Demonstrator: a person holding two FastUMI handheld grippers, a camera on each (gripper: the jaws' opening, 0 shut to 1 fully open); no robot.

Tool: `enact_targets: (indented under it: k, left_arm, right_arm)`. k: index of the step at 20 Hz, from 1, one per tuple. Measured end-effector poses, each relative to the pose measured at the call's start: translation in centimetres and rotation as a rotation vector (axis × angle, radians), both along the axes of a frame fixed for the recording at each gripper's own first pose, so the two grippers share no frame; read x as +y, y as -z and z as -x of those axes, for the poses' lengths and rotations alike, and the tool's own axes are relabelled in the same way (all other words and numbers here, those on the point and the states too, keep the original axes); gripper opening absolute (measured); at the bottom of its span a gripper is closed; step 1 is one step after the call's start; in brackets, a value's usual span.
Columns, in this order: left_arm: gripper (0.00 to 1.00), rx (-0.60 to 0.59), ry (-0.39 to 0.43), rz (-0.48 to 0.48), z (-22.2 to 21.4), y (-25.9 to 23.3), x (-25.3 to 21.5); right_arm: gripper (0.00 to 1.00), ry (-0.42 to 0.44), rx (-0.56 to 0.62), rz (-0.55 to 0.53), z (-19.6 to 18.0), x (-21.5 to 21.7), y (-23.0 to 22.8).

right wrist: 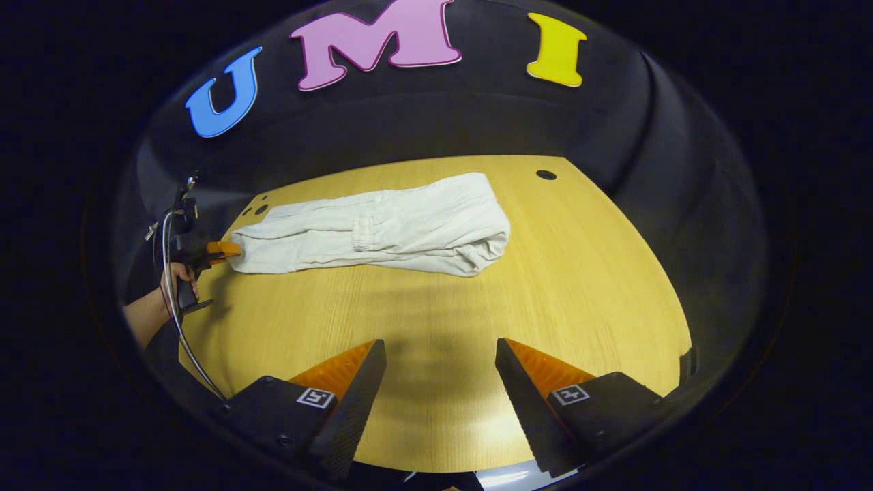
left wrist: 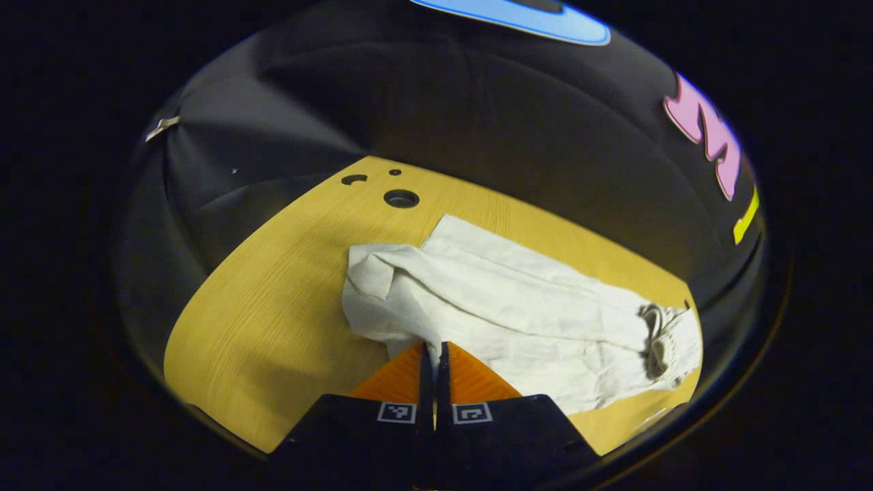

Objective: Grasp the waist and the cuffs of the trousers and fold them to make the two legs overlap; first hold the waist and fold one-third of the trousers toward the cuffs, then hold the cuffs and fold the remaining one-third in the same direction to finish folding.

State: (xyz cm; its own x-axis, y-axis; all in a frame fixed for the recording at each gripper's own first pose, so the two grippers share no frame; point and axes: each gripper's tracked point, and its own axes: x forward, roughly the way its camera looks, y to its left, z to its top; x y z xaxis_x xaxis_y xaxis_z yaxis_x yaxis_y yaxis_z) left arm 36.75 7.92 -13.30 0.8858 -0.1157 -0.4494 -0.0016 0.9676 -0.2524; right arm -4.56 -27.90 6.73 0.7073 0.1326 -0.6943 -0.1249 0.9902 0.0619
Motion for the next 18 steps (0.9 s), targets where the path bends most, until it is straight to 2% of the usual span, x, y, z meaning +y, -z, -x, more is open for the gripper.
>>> enact_targets:
  k: [6,9,14,15,18]
  left_arm:
    - [0.05,-0.057,-0.022,0.145,0.5,-4.6,-0.1]
    - [0.05,-0.095,-0.009,0.203,0.8,-7.8,-1.9]
    - [0.02,-0.185,0.07,0.168,1.7,-13.5,-7.1]
    - [0.06,-0.208,0.081,0.165,2.2,-14.9,-8.4]
    - [0.05,-0.248,0.117,0.159,3.4,-17.9,-12.5]
  right_arm:
    - [0.99,0.09,-0.053,0.004,1.3,-3.6,-2.2]
    - [0.99,0.13,-0.07,-0.001,2.3,-5.6,-2.6]
    - [0.99,0.205,-0.071,-0.024,3.2,-9.5,-2.5]
    - [0.99,0.21,-0.071,-0.022,3.1,-10.3,-2.4]
    - [0.99,0.201,-0.077,-0.019,2.3,-12.6,-2.6]
